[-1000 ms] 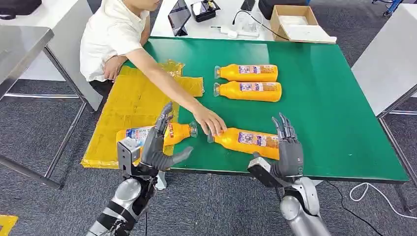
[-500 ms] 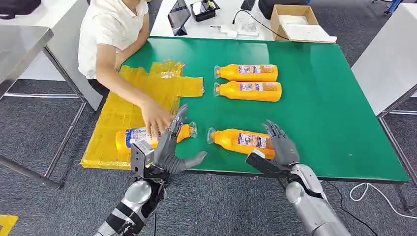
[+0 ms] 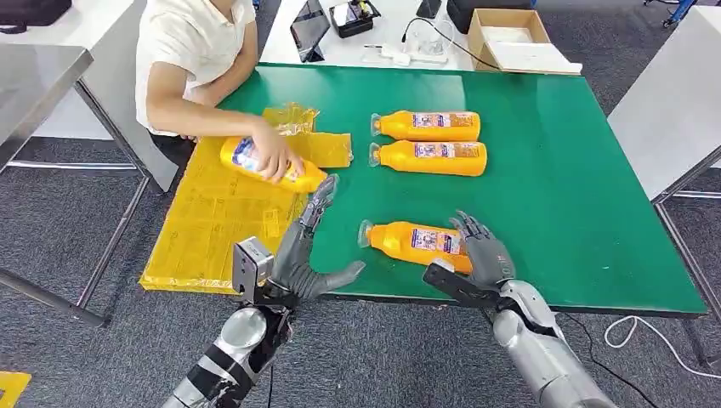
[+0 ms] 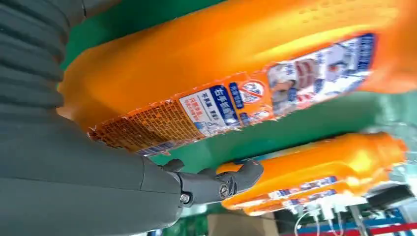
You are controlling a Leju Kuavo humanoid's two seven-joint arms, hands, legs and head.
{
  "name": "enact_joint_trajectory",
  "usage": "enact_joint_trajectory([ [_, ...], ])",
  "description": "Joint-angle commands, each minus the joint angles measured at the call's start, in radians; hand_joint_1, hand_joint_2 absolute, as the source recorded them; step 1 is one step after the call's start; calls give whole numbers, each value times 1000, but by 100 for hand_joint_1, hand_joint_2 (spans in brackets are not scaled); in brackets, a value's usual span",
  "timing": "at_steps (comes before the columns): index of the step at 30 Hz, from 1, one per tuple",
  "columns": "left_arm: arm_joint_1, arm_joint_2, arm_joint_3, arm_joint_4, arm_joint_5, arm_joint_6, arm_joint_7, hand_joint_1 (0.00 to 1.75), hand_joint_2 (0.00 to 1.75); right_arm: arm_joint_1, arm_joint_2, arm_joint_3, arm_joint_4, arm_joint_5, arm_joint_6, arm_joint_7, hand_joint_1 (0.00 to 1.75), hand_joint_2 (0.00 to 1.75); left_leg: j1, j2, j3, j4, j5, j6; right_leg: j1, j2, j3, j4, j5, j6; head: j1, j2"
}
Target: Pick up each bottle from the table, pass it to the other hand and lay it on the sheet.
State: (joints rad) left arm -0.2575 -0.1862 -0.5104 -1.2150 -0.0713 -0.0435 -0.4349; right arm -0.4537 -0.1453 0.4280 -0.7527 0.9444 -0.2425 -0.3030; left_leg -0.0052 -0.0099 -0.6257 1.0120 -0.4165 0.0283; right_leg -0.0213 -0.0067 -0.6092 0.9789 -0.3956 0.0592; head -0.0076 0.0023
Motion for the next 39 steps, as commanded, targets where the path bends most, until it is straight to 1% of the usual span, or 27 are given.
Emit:
enact_joint_trajectory([
  [1,-33,21,-26,56,-3,-3,7,0,175,-93,1,89,119,106,-46,132,0,175,0,2,3,0,-1,-1,0,2,2,0,-1,-2,0,0],
  [2,-30,21,-25,57,-4,-3,8,0,175,-106,7,88,132,116,-30,161,0,175,0,3,3,0,-1,-1,0,2,2,0,-1,-2,0,0],
  [3,-30,21,-25,57,-5,-3,8,0,175,-109,9,86,135,117,-25,165,0,175,0,4,5,0,-3,-2,1,4,4,0,-1,-3,0,0],
  [4,-29,21,-25,57,-5,-3,8,0,175,-112,12,84,138,117,-19,167,0,175,0,3,3,0,-2,-1,0,3,2,0,-1,-2,0,0],
  [8,-29,24,-23,55,-14,-5,14,0,175,-135,25,94,185,126,77,222,0,175,0,2,2,-1,-1,-1,0,2,2,0,0,-2,0,0],
  [9,-29,24,-20,57,-18,-5,16,0,175,-145,28,109,199,138,108,236,0,175,1,3,5,0,-2,-2,1,3,4,0,-1,-3,0,0],
  [11,-30,20,-15,61,-23,-8,18,0,175,-149,33,111,206,119,141,226,0,175,0,2,3,-1,-1,-1,0,2,2,0,0,-2,0,0],
  [12,-31,19,-15,64,-24,-10,18,0,175,-154,33,123,209,117,155,217,0,175,2,5,8,0,-4,-3,2,4,7,0,-2,-4,0,0],
  [13,-32,18,-15,66,-25,-11,17,0,175,-155,33,123,211,113,159,214,0,175,1,2,4,0,-1,-2,1,2,3,0,-1,-2,0,0],
  [15,-32,18,-15,66,-25,-11,17,0,175,-155,33,123,211,113,159,214,0,175,2,3,7,-1,-2,-3,2,3,7,-1,-1,-4,0,0],
  [19,-32,18,-15,66,-25,-11,17,0,175,-155,33,123,211,113,159,214,0,175,1,2,4,-1,-1,-1,1,1,3,-1,0,-2,0,0],
  [21,-32,18,-15,66,-25,-11,17,0,175,-155,33,123,211,113,159,214,0,175,1,3,6,0,-2,-2,2,2,6,-1,-1,-3,0,0],
  [23,-32,18,-15,66,-25,-11,17,0,175,-155,33,123,211,113,159,214,0,175,1,2,4,-1,-1,-1,1,1,4,-1,0,-2,0,0],
  [24,-32,18,-15,66,-25,-11,17,0,175,-155,33,123,211,113,159,214,0,175,1,3,7,-1,-2,-2,1,2,6,-1,-1,-3,0,0],
  [26,-32,18,-15,66,-25,-11,17,0,175,-155,33,123,211,113,159,214,0,175,1,2,5,-1,0,-1,1,1,4,-1,0,-2,0,0],
  [27,-32,18,-15,66,-25,-11,17,0,175,-155,33,123,211,113,159,214,0,175,2,3,9,0,-3,-3,2,2,8,-1,-2,-4,0,0],
  [28,-32,18,-15,66,-25,-11,17,0,175,-155,33,123,211,113,159,214,0,175,1,2,5,-1,-1,-2,1,1,5,-1,0,-2,0,0],
  [29,-35,17,-18,71,-25,-12,16,0,175,-155,36,110,219,80,186,192,0,175,2,3,7,-1,-2,-2,2,2,6,-1,-1,-3,0,0],
  [31,-41,15,-23,79,-24,-16,13,0,175,-156,36,115,234,58,218,167,2,175,1,2,6,-1,-1,-1,1,1,5,-1,0,-2,0,0],
  [32,-45,15,-25,84,-23,-18,11,0,175,-154,36,111,244,42,230,157,129,175,1,2,5,-1,-1,-1,1,1,4,-1,0,-2,0,0],
  [34,-51,14,-26,92,-20,-20,7,0,175,-157,34,125,266,38,243,142,169,175,2,2,8,-1,-2,-2,2,1,8,-1,-2,-3,0,0],
  [35,-53,14,-27,94,-19,-20,5,0,175,-158,34,129,275,28,243,129,175,175,1,2,5,-1,-1,-1,1,1,5,-1,0,-2,0,0],
  [36,-54,15,-28,95,-18,-22,3,0,175,-155,35,124,276,9,251,107,171,175,1,2,8,-1,-1,-2,1,1,7,-1,-1,-3,0,0],
  [38,-56,15,-32,102,-10,-27,-7,0,175,-144,35,100,278,-63,289,49,171,175,1,5,7,-1,-1,-1,1,2,6,-2,0,-2,0,0],
  [39,-56,15,-30,103,-5,-28,-9,0,175,-143,34,105,278,-67,292,45,175,175,2,4,10,-1,-1,-2,2,2,9,-2,0,-3,0,0],
])
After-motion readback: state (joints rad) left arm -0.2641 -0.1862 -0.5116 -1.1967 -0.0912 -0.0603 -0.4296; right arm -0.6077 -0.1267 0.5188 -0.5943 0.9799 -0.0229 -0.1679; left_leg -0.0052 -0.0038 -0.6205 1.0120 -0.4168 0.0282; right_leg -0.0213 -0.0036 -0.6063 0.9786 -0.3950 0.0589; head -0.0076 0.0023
